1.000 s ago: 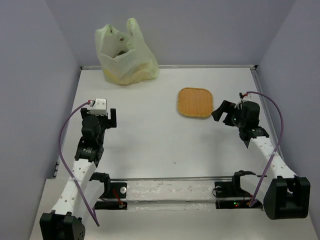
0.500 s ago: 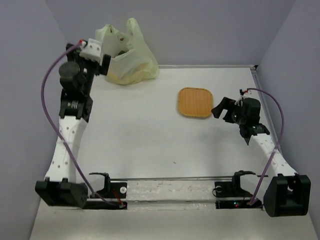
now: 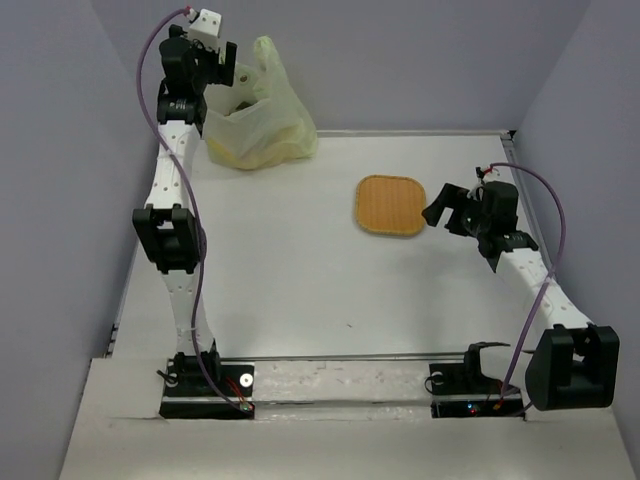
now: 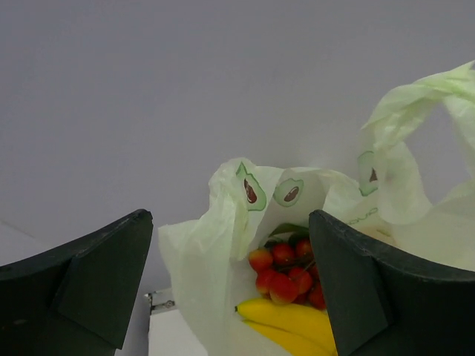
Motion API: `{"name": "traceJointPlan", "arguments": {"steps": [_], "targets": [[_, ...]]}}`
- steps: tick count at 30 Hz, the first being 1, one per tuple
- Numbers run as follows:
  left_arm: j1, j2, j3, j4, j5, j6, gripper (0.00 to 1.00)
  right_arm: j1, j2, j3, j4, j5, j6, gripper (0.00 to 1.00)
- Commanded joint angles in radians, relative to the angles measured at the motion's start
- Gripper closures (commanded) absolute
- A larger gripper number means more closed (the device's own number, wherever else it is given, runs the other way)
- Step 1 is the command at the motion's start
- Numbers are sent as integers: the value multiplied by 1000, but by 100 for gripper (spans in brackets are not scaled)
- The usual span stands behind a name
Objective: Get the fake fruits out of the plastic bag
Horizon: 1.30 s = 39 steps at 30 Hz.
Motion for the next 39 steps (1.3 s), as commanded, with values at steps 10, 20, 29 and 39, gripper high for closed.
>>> {"name": "traceJointPlan", "arguments": {"steps": [10, 20, 29, 39], "targets": [[26, 250, 151, 411, -372, 213, 1, 0, 15, 107, -47, 28, 13, 0], [50, 78, -69, 393, -136, 28, 100, 9, 50, 251, -162, 100, -34, 2], [42, -315, -369, 102, 142, -75, 100, 82, 10, 308, -194, 120, -45, 4], [17, -660, -671, -187, 276, -29, 100, 445, 147, 573, -197, 228, -86, 5]]}}
